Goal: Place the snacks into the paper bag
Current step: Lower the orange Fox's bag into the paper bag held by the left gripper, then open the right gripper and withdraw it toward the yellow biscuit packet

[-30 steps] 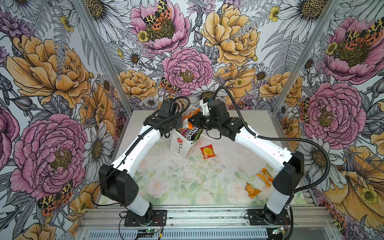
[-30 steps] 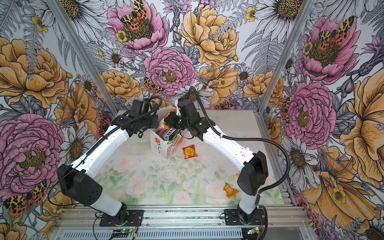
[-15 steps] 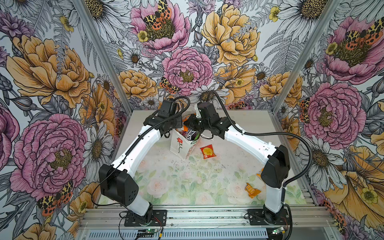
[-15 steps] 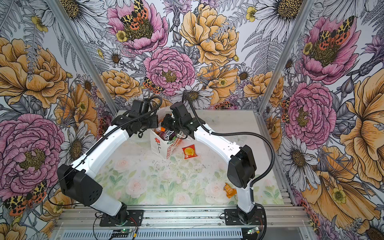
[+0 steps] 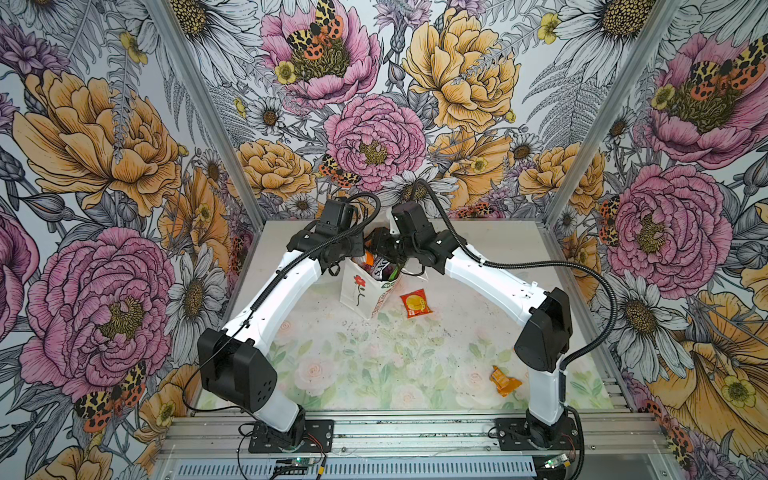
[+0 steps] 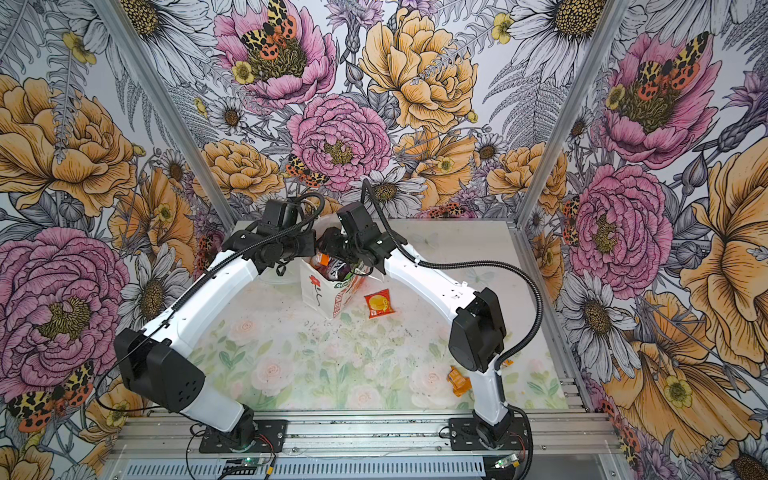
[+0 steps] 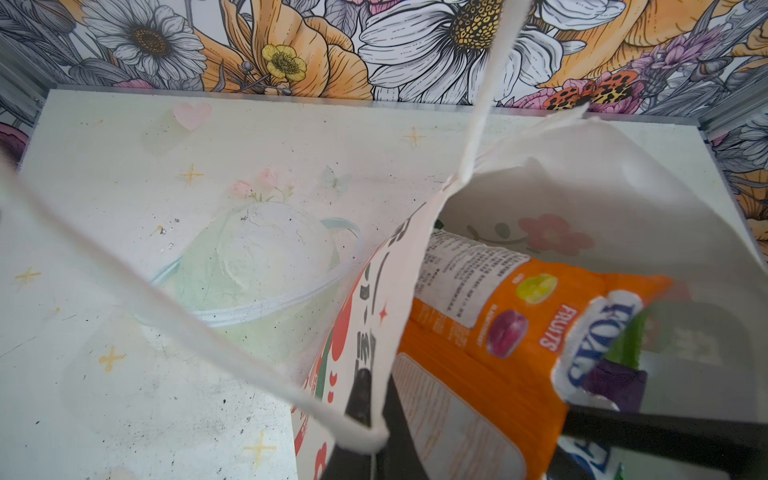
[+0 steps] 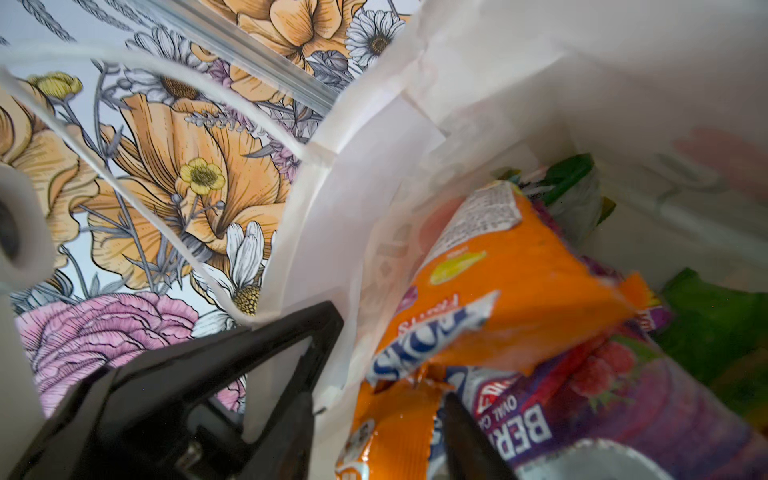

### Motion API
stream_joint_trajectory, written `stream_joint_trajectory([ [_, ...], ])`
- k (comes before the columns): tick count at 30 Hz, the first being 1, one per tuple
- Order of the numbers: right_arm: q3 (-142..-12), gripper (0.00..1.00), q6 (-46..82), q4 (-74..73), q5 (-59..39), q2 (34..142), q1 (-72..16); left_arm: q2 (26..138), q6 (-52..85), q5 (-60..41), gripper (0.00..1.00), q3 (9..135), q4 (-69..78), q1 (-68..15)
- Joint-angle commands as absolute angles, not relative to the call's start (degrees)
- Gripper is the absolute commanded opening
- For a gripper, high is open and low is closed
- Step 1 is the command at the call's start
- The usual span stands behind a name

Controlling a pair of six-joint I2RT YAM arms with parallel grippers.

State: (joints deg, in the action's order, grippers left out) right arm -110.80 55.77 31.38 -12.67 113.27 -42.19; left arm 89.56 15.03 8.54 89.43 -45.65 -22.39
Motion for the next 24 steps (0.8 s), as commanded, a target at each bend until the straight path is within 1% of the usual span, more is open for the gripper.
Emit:
stream_joint_trajectory([
  [1,-112.8,0.67,54.5,35.0,-10.7,109.7,-42.2,87.1,14.6,8.7,0.0,90.0,-41.5,-22.3],
  [2,-112.7,0.71,54.0,35.8,-10.5,109.0,-42.0,87.0,14.6,8.7,0.0,90.0,-41.5,-22.3],
  [3,-112.5,0.72,53.3,36.6,-10.0,107.8,-41.9,87.0,14.5,8.8,0.0,90.0,-41.5,-22.3],
  [4,-112.4,0.76,52.7,37.2,-9.6,106.9,-41.9,87.1,14.5,8.9,0.0,89.9,-41.4,-22.3],
  [6,-111.4,0.78,51.2,38.0,-9.6,104.4,-41.7,87.1,14.6,8.9,0.0,90.0,-41.4,-22.3],
  [8,-110.0,0.83,49.5,38.8,-9.6,101.7,-41.4,87.2,14.5,8.8,0.0,89.9,-41.5,-22.3],
  [9,-109.0,0.97,48.6,39.2,-9.4,100.1,-41.2,87.3,14.6,8.7,0.0,89.9,-41.5,-22.3],
  [10,-107.7,1.0,47.9,39.8,-9.1,98.6,-40.8,87.3,14.6,8.8,0.0,89.9,-41.5,-22.3],
  [13,-102.4,1.0,47.8,41.0,-8.4,93.2,-38.4,87.4,14.5,8.9,0.0,90.0,-41.5,-22.3],
  [17,-91.8,1.0,46.4,42.5,-6.6,84.2,-34.1,87.4,14.4,9.2,0.0,89.8,-41.5,-22.4],
  [24,-76.5,1.0,42.9,53.6,-2.3,71.7,-27.8,87.6,14.3,9.2,0.0,89.9,-41.6,-22.8],
])
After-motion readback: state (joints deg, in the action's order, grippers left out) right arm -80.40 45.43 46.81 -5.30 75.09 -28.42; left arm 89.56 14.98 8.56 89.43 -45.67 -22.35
